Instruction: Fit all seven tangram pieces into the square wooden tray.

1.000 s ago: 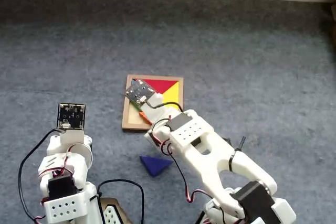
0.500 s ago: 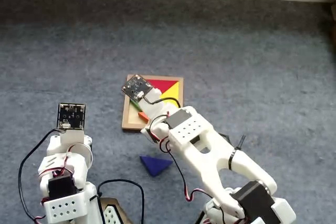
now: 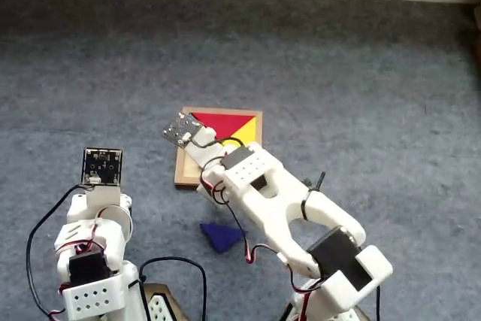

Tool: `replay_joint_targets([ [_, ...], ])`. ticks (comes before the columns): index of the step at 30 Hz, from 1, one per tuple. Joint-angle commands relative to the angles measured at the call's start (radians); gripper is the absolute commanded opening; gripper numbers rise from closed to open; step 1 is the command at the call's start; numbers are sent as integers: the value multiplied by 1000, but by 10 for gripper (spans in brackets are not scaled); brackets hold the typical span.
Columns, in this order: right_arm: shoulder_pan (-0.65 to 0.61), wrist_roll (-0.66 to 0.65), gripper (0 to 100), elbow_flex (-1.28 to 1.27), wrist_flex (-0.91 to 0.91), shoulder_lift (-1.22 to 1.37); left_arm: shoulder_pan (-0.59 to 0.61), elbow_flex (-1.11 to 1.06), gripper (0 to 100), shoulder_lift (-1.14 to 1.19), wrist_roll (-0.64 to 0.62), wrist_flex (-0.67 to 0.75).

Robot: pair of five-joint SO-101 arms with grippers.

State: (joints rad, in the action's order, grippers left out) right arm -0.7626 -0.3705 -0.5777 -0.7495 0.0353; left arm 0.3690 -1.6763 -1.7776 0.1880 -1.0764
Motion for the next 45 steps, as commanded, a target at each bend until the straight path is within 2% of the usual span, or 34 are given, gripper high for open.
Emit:
replay_joint_targets([
  [1, -4, -11, 162, 71, -30, -15, -12, -19, 7, -27, 11, 15],
  [5, -2, -11, 76, 116, -107, -15, -12, -19, 7, -27, 11, 15],
  [17, -2, -9, 70, 251, -317, -7, -12, -19, 7, -27, 11, 15],
  [21, 31, -9, 70, 309, -380, -5, -10, -19, 7, -27, 11, 15],
  [25, 76, -9, 70, 364, -420, -5, -10, -19, 7, -27, 11, 15],
  [33, 79, 38, 74, 371, -458, -4, -10, -19, 7, -27, 11, 15],
  [35, 79, 43, 96, 371, -458, -4, -10, -19, 7, -27, 11, 15],
  [40, 85, 41, 286, 372, -461, -12, -10, -19, 7, -27, 11, 15],
  [45, 73, 11, 292, 374, -504, -13, -10, -19, 7, -27, 11, 15],
])
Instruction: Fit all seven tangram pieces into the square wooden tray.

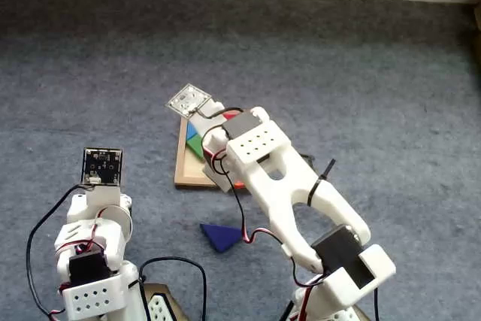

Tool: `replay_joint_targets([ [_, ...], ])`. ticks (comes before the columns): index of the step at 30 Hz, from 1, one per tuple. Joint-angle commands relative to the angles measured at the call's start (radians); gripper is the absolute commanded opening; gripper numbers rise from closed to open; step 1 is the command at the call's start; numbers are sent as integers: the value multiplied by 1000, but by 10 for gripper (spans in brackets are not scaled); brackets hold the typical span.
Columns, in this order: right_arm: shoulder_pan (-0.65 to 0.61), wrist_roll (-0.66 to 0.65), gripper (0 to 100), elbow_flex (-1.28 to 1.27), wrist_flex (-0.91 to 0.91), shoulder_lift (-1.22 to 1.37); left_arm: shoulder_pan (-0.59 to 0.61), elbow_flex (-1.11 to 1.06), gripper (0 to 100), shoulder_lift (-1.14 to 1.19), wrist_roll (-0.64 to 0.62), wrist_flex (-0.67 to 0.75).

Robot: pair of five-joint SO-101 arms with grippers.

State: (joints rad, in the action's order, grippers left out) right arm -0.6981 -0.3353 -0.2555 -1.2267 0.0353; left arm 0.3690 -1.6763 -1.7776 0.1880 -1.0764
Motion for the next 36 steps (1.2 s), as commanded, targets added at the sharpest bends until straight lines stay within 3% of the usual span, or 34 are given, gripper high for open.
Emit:
replay_joint_targets([
  [1, 1, -43, 292, 50, -27, -13, -10, -19, 7, -27, 11, 15],
  [9, -35, -141, 292, -36, 87, -7, -10, -19, 7, -27, 11, 15],
  [15, -35, -207, 221, -140, 222, -5, -10, -19, 7, -27, 11, 15],
  [28, -28, -206, 212, -142, 162, 113, -10, -19, 7, -27, 11, 14],
  [33, -35, -206, 99, -140, 137, 111, -10, -19, 7, -27, 11, 14],
  [36, -36, -207, 80, -140, 134, 105, -10, -19, 7, -27, 11, 14],
])
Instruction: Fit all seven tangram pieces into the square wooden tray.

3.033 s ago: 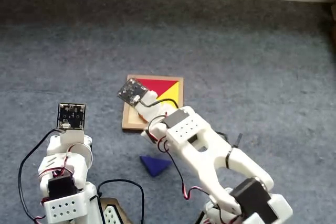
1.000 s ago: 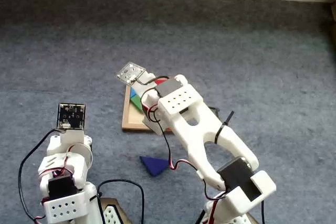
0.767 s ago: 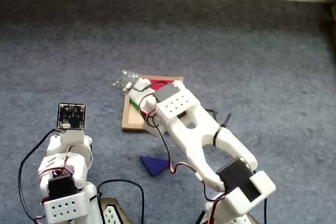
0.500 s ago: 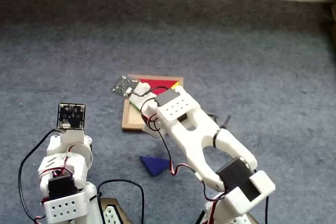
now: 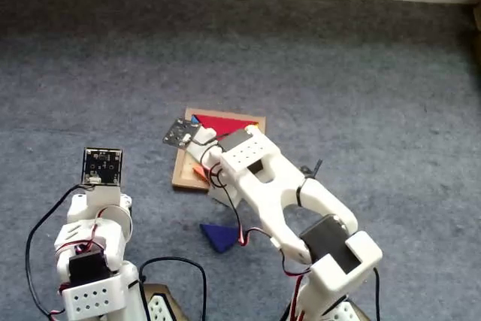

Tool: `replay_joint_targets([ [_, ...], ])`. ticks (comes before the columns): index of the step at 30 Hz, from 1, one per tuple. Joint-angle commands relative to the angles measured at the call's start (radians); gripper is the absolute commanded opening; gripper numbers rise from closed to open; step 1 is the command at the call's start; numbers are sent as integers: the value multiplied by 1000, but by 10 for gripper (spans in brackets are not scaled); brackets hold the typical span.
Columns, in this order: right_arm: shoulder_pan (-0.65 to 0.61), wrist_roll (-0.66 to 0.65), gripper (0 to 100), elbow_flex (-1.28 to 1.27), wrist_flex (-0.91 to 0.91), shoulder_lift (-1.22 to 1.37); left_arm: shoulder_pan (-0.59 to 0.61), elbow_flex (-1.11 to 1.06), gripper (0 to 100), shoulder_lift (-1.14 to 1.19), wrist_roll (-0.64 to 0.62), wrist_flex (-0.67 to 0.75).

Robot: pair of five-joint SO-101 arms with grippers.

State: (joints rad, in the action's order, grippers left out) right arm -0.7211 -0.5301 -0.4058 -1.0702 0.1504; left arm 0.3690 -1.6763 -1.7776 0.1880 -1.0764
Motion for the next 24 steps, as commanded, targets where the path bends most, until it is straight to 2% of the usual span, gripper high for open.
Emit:
replay_joint_targets([
  [1, -13, -12, 80, 10, -22, -21, -10, -19, 7, -27, 11, 14],
  [9, -5, -3, 81, 8, -22, -94, -10, -19, 7, -27, 11, 14],
  [13, -5, 60, 86, 8, -24, -125, -10, -19, 7, -27, 11, 14],
  [19, -12, 64, 228, 4, -18, -237, -10, -19, 7, -27, 11, 14],
  [24, -48, 60, 242, 5, -15, -228, -10, -19, 7, -27, 11, 14],
])
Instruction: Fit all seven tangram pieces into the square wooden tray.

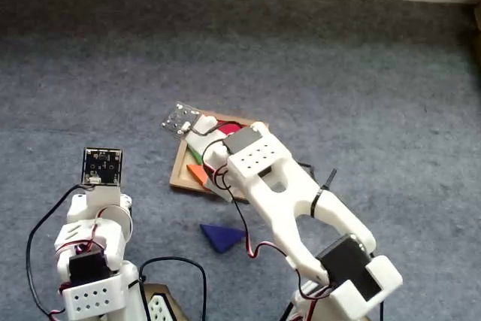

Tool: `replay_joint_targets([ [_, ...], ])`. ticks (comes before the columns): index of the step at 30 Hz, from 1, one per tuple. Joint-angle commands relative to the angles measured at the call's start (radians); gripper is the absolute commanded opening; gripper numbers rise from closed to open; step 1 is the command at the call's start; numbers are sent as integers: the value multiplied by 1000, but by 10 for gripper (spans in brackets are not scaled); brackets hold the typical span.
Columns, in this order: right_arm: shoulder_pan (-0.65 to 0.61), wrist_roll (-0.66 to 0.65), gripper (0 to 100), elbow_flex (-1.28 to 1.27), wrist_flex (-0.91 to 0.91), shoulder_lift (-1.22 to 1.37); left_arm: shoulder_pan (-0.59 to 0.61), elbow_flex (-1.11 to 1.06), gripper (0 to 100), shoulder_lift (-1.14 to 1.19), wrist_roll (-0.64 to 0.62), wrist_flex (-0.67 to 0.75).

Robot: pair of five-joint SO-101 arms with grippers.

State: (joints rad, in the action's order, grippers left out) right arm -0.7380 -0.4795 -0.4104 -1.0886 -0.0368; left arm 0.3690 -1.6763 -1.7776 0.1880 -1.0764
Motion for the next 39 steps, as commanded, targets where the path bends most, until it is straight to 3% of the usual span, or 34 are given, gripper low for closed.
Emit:
replay_joint_targets([
  [1, -48, 9, 242, 8, 16, -30, -10, -19, 7, -27, 11, 14],
  [9, -87, 8, 242, 5, 133, 44, -10, -19, 7, -27, 11, 14],
  [26, -119, 6, 238, 5, 136, 133, -10, -19, 7, -27, 11, 14],
  [32, -116, -34, 105, 4, 156, 134, -10, -19, 7, -27, 11, 14],
  [39, -81, -34, 91, 5, 151, 127, -10, -19, 7, -27, 11, 14],
])
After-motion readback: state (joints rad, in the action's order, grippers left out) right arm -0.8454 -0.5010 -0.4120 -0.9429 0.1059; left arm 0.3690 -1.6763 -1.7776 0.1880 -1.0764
